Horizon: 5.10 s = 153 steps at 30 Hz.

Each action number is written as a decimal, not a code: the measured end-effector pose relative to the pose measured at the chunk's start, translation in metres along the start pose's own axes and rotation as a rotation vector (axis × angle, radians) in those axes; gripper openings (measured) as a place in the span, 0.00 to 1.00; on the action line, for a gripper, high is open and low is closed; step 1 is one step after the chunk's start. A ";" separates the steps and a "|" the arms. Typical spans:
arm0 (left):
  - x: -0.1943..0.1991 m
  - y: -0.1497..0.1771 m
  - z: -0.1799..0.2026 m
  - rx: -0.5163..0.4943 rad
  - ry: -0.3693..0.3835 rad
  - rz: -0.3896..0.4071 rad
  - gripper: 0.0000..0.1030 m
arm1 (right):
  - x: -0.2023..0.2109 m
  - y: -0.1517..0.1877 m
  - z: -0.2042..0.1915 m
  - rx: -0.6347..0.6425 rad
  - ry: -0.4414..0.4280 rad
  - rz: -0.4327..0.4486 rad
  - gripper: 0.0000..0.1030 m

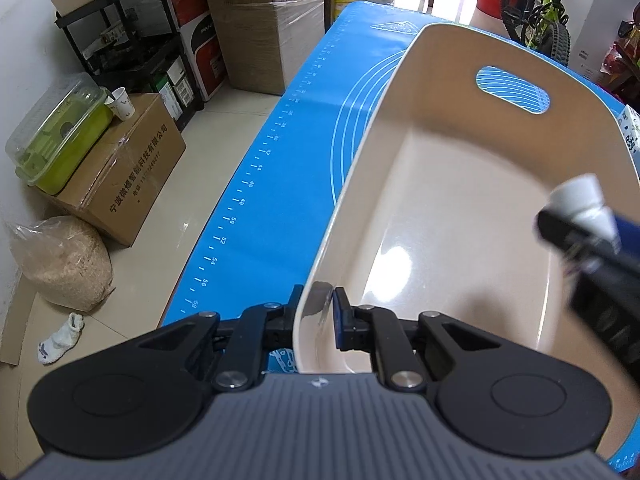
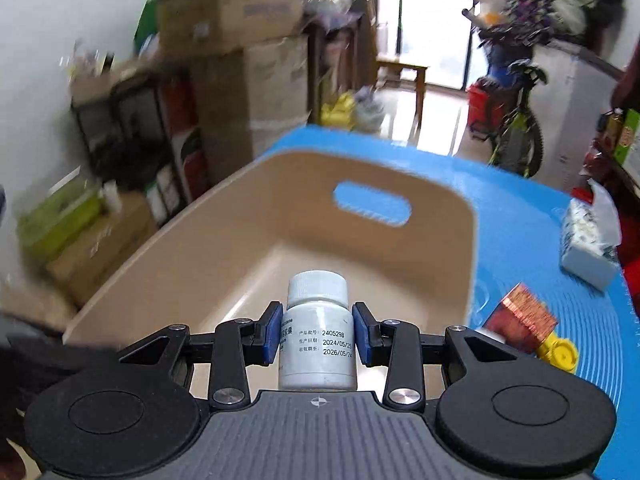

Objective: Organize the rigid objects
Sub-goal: 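Carry the pill bottle into the beige bin and open the right tool, then grasp the red action figure with the right tool, then lower the red figure into the bin and open the right tool, then grasp the roll of tape with the right tool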

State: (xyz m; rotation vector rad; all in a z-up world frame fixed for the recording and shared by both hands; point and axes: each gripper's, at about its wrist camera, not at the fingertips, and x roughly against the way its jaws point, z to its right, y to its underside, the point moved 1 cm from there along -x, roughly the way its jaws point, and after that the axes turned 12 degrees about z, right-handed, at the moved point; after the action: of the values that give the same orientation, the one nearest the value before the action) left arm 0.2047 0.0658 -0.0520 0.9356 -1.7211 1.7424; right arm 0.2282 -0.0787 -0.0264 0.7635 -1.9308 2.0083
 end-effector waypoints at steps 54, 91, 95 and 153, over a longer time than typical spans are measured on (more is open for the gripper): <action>0.002 0.001 0.001 0.025 -0.018 -0.004 0.16 | 0.006 0.080 0.197 -0.176 0.292 -0.257 0.75; 0.002 -0.001 0.002 0.025 -0.021 -0.005 0.17 | 0.027 0.054 0.170 -0.074 0.245 -0.034 0.34; 0.002 -0.001 0.002 0.026 -0.020 -0.005 0.17 | 0.040 0.044 0.162 -0.068 0.248 0.021 0.34; 0.001 0.000 0.004 0.026 -0.023 -0.009 0.16 | 0.063 0.001 0.096 -0.153 0.095 0.094 0.68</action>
State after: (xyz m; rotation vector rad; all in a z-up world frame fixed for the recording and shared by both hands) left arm 0.2046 0.0616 -0.0510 0.9765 -1.7102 1.7587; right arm 0.1946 -0.1835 0.0046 0.5400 -2.0712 1.8841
